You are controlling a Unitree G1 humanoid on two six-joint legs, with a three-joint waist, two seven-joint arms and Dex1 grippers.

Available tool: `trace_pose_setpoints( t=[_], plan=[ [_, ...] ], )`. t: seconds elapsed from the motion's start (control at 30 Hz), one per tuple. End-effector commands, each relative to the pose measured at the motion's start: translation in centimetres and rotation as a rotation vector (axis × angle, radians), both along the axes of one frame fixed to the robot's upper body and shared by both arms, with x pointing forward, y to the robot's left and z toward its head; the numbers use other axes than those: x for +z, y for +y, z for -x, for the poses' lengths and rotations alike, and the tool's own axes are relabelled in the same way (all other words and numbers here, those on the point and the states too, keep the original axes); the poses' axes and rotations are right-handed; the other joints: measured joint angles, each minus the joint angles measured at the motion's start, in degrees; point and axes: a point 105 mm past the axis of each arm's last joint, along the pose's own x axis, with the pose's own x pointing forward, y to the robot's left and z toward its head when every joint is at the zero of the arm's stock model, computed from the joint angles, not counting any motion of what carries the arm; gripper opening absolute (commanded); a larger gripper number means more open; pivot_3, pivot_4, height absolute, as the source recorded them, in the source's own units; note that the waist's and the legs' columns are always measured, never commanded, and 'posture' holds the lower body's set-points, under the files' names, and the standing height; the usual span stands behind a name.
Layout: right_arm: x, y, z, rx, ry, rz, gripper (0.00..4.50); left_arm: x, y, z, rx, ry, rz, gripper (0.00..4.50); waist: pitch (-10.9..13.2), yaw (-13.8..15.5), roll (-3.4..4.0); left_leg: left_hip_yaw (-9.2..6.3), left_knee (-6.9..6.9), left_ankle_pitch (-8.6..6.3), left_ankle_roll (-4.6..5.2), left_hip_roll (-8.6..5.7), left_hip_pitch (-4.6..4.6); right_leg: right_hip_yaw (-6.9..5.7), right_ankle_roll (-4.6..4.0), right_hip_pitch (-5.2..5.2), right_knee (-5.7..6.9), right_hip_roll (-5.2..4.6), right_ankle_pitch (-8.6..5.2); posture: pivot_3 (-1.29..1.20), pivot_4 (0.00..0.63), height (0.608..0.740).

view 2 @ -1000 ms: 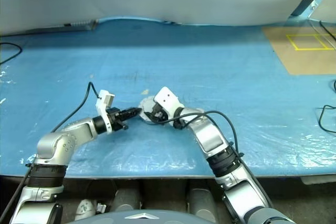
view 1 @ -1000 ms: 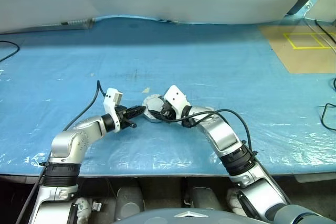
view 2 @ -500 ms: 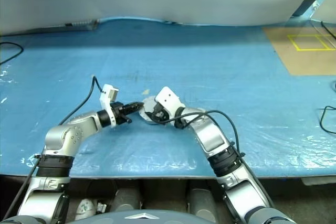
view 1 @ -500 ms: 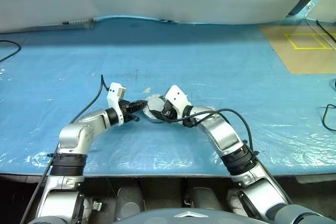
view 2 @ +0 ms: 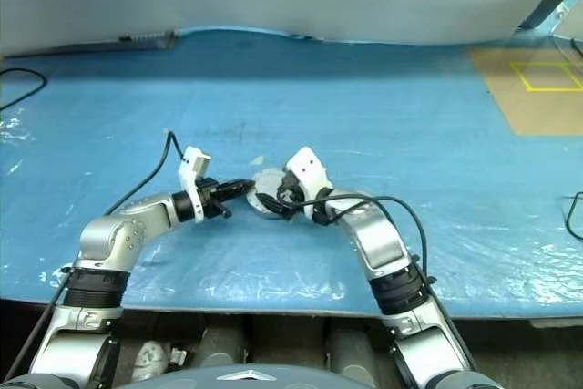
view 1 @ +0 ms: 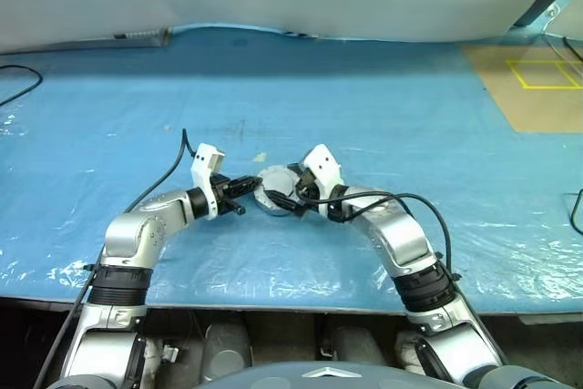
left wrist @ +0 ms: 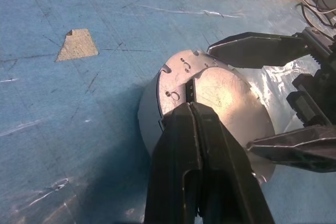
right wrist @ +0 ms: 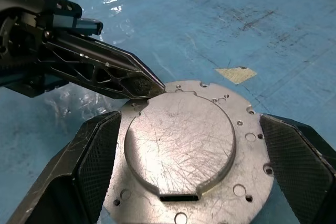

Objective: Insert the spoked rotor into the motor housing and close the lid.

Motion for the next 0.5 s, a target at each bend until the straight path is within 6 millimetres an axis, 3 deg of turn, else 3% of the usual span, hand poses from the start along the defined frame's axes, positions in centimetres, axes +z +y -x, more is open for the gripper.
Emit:
trace_pose_setpoints(
  t=[0.03, 0.2, 0.33, 0.5],
  plan=[
    [2.2, -0.6, 1.8, 0.048, 0.062, -0.162, 4.45, -1.6, -0.5, 0.7, -0.026, 0.062, -0.028, 0.00, 0.0, 0.0, 0.00, 0.00, -0.04, 0.00, 0.00, -0.01, 0.00, 0.00, 0.00, 0.00, -0.03, 0.00, 0.00, 0.00, 0.150, 0.740],
    [3.1, -2.1, 1.6, -0.020, 0.131, -0.266, 4.45, -1.5, -0.7, 0.6, -0.033, 0.056, -0.023, 0.00, 0.0, 0.0, 0.00, 0.00, -0.11, 0.00, 0.00, -0.02, 0.00, 0.00, 0.01, -0.03, -0.06, 0.00, 0.00, 0.00, 0.150, 0.740],
    [2.3, -3.5, 0.1, -0.155, 0.215, -0.299, 4.45, -1.4, -0.8, 0.5, -0.036, 0.052, -0.022, 0.00, 0.0, 0.0, 0.00, 0.00, -0.12, 0.01, 0.00, -0.06, 0.00, 0.00, 0.01, -0.03, -0.06, -0.03, -0.01, 0.00, 0.150, 0.740],
    [0.6, -3.3, 0.1, -0.185, 0.362, -0.320, 4.45, -1.4, -0.9, 0.5, -0.039, 0.047, -0.021, 0.00, 0.0, 0.0, 0.01, -0.01, -0.16, 0.01, -0.01, -0.10, -0.01, 0.00, 0.02, -0.06, -0.06, -0.05, -0.02, 0.00, 0.150, 0.740]
  ],
)
